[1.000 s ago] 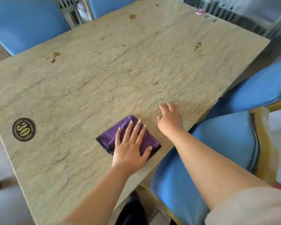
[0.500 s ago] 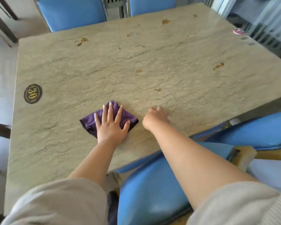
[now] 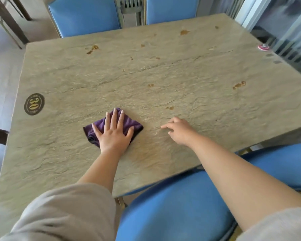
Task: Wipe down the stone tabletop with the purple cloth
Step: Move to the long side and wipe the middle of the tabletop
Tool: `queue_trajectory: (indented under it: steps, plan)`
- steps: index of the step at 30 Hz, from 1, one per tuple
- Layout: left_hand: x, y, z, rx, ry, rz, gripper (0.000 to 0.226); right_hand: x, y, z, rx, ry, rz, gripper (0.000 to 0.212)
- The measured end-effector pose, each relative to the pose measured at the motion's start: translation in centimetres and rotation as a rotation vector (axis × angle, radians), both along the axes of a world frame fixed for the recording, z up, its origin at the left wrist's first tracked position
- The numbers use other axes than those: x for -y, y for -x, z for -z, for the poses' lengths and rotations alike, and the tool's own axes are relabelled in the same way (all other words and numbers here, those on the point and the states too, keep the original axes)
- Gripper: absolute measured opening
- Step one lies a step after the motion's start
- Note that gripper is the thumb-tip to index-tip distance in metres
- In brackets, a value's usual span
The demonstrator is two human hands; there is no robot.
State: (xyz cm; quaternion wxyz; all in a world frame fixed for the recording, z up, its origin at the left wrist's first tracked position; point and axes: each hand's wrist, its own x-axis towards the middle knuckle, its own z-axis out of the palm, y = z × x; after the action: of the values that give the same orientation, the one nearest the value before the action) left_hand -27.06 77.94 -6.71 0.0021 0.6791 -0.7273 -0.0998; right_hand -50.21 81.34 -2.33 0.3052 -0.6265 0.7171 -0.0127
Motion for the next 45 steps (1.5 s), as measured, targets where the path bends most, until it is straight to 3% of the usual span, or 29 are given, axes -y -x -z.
queue_trajectory:
  steps: [3, 8, 11, 17, 19, 24, 29, 31, 35, 37, 39, 42, 43, 45]
  plan:
    - [0.4, 4.1, -0.4, -0.02, -0.037, -0.057, 0.07, 1.0, 2.5, 0.2, 0.009, 0.146, 0.047, 0.04]
    - [-5.6, 9.3, -0.2, -0.038, 0.05, 0.43, 0.071, 3.6, 6.8, 1.5, -0.195, 0.318, 0.09, 0.047]
    - [-5.2, 8.7, -0.1, -0.001, 0.063, 0.519, 0.07, 4.4, 9.0, 3.4, -0.252, 0.385, 0.014, 0.044]
    - [4.3, 12.3, 0.1, -0.015, 0.044, -0.099, 0.069, 4.5, 9.8, 5.4, -0.152, 0.526, 0.029, 0.053]
    - [6.2, 15.0, 0.0, -0.024, 0.013, -0.167, 0.07, 4.8, 9.9, 5.9, -0.078, 0.546, 0.076, 0.054]
    - [0.3, 18.5, -0.3, -0.019, 0.078, 0.3, 0.069, 4.7, 10.8, 6.1, 0.11, 0.597, 0.117, 0.065]
    - [-4.4, 12.9, -0.6, 0.043, 0.055, 0.746, 0.068, 4.3, 11.2, 5.7, 0.186, 0.617, 0.099, 0.056]
    - [-2.8, 11.3, -0.3, 0.081, 0.055, 0.674, 0.068, 4.1, 11.1, 5.5, 0.194, 0.605, 0.092, 0.055]
    - [1.7, 12.9, 0.0, 0.015, 0.075, 0.113, 0.066, 3.9, 11.2, 5.3, 0.195, 0.618, 0.092, 0.055]
    - [2.4, 14.9, 0.1, 0.005, 0.066, -0.029, 0.066, 3.9, 11.4, 5.3, 0.201, 0.623, 0.077, 0.054]
    - [0.9, 16.5, 0.1, 0.013, 0.076, 0.068, 0.067, 3.5, 11.5, 5.5, 0.213, 0.611, 0.06, 0.054]
    - [-2.7, 16.6, -0.3, -0.041, 0.03, 0.423, 0.068, 2.5, 11.4, 4.9, 0.283, 0.534, 0.165, 0.054]
    - [-3.1, 15.9, -0.7, -0.141, -0.01, 0.488, 0.066, 2.0, 10.9, 4.4, 0.294, 0.515, 0.236, 0.052]
    - [-3.4, 13.8, -1.6, -0.397, -0.019, 0.427, 0.061, 1.0, 8.6, 3.1, 0.249, 0.594, 0.25, 0.045]
